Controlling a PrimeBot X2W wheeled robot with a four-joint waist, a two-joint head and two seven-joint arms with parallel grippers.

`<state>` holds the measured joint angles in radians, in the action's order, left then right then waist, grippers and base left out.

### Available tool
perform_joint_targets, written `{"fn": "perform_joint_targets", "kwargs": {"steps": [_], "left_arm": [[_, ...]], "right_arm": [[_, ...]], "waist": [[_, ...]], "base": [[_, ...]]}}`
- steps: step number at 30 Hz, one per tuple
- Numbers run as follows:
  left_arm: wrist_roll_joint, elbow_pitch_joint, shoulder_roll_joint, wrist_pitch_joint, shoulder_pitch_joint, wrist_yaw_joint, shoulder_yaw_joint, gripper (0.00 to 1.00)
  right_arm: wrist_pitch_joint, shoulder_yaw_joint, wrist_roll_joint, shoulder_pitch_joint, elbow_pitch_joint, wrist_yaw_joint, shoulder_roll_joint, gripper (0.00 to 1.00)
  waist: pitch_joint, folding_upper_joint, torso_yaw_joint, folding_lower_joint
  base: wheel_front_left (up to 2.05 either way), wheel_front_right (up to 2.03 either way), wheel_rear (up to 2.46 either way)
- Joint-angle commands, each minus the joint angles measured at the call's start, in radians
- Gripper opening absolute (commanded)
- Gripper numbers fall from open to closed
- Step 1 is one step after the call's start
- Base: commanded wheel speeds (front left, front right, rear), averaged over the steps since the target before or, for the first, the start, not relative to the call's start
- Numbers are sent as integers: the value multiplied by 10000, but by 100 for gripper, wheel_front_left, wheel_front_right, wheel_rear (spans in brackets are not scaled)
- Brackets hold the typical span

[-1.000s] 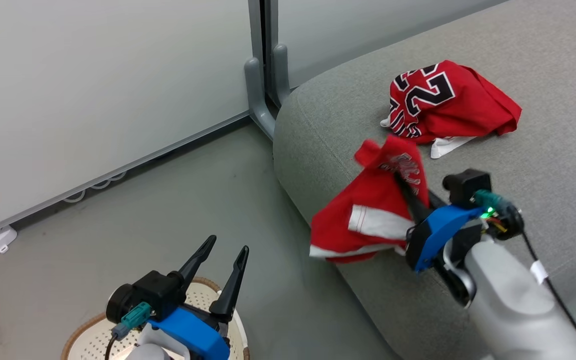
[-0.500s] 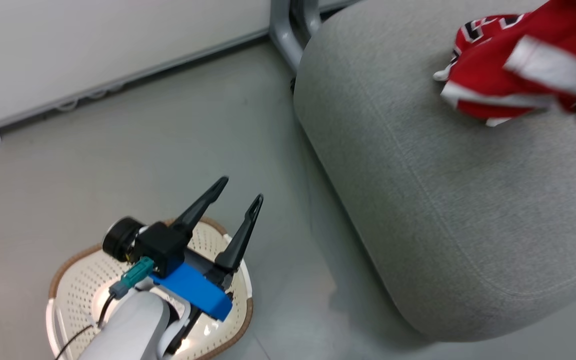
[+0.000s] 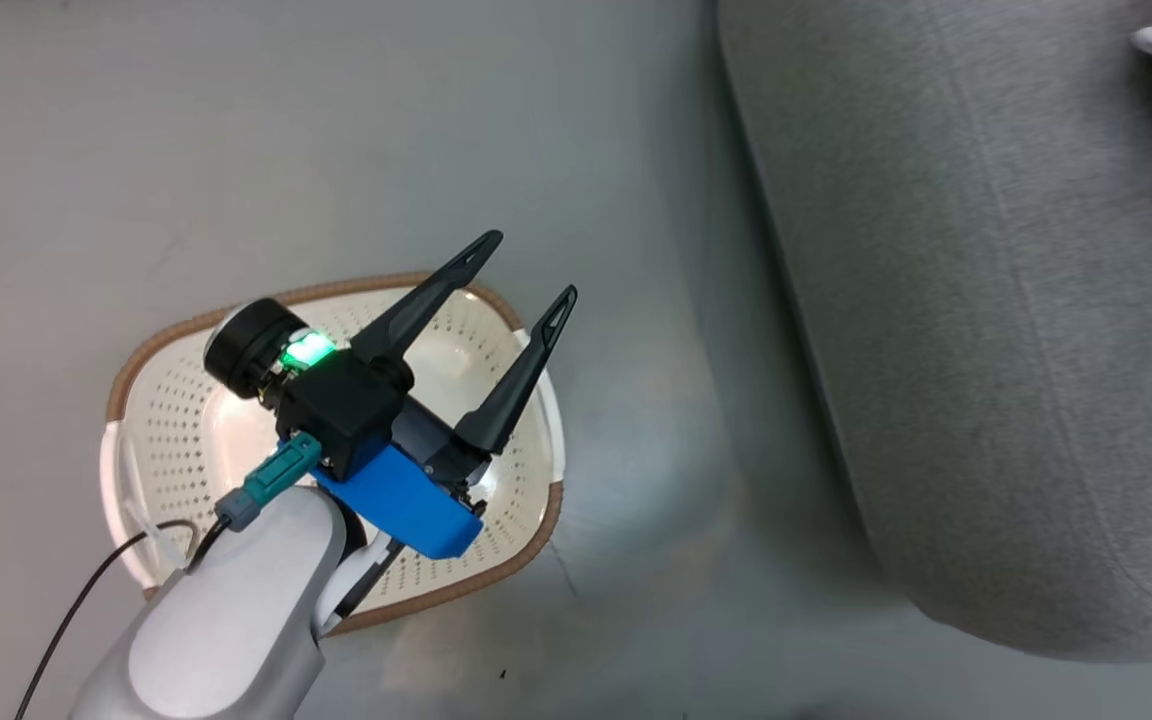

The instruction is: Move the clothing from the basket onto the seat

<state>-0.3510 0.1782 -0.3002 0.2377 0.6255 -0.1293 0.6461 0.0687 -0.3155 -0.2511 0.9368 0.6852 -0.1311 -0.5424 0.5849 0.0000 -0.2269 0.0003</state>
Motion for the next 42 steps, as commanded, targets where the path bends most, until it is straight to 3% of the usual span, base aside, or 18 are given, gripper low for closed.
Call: {"fn": "perform_joint_targets", "kwargs": {"steps": [1, 19, 22, 23, 34, 42], "left_arm": [[30, -98, -59, 31, 269, -14, 11, 100], [-77, 154, -51, 160, 271, 30, 156, 100], [-175, 273, 35, 205, 241, 24, 179, 100], [-207, 319, 71, 209, 195, 22, 173, 100], [-621, 914, 583, 280, -628, -1, -133, 100], [-860, 1176, 1035, 279, -2323, -13, -1147, 100]], "right_arm": [[220, -169, -89, -212, 86, 7, 285, 0], [851, -146, 454, -482, 1142, 9, 730, 0], [909, -44, 499, -611, 1223, 7, 710, 61], [931, -14, 524, -681, 1241, 9, 685, 100], [1113, 474, 953, -1964, 971, 9, 601, 100], [903, 923, 1081, -3976, -344, 8, 1142, 100]], "waist": [[551, 0, 510, -3], [308, 0, 480, -3], [69, 0, 494, -3], [-55, 0, 509, -3], [-2002, 0, 794, -3], [-4037, 0, 1103, -3]], "base": [[0, 0, 0], [0, 0, 0], [0, 0, 0], [0, 0, 0], [0, 0, 0], [0, 0, 0]]}}
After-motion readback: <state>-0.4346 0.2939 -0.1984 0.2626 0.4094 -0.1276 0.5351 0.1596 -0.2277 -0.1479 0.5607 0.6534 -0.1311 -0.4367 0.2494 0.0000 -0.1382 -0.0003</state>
